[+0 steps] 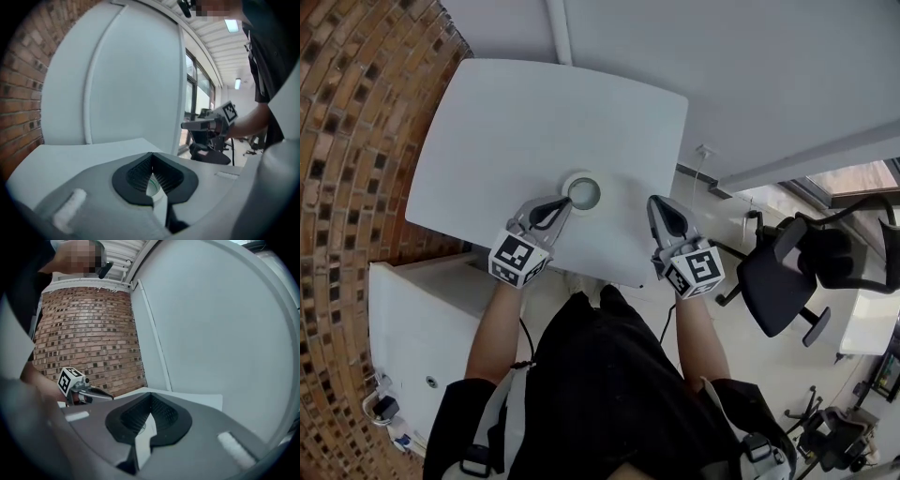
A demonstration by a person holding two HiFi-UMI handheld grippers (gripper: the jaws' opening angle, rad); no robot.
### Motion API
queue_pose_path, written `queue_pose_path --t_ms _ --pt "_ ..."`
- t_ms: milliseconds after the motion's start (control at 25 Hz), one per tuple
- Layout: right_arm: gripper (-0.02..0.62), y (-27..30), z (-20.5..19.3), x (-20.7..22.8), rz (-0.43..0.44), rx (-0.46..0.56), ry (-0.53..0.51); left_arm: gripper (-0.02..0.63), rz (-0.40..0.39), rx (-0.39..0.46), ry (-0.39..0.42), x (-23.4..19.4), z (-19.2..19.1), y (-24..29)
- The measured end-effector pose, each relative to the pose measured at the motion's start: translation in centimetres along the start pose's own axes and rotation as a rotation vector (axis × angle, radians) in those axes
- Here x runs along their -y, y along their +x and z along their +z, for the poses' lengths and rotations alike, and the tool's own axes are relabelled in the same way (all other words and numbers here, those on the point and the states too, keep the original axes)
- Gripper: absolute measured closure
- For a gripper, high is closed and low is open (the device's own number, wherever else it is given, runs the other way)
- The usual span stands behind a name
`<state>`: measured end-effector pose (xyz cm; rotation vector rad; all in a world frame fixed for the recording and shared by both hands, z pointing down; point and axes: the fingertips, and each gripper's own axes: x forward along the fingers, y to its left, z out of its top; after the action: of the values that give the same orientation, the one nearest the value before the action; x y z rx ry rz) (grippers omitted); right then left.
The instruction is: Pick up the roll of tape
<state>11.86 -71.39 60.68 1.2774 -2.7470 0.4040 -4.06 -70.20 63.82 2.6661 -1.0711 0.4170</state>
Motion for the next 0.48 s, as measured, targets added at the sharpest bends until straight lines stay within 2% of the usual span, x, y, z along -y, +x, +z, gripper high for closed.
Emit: queue_pose_path --t_ms 80,120,240,400,480 --pt "0.591 -0.4 0.0 0.1 -0.008 0.002 0.005 0.601 -0.084 -0.144 0.074 0.8 -1.5 2.0" --pt "0.591 -0.6 0.0 0.1 -0.014 0.0 0.01 0.492 -0.121 -0.218 0.108 1.1 -2.5 2.9" --pt "0.591 -1.1 0.0 0.1 -0.026 -0.001 0.03 0.413 -0.21 -0.407 0.21 1.9 -5.2 4.7" --pt "0.591 -2.1 -0.6 0.0 -0.035 -0.002 0.053 0.365 -0.275 -0.626 0.386 2.5 -9.4 6.0" --pt "0.591 -2.8 -0.9 0.0 -0.047 0.004 0.073 0.354 -0.304 -0.708 0.45 2.8 -11.1 6.6"
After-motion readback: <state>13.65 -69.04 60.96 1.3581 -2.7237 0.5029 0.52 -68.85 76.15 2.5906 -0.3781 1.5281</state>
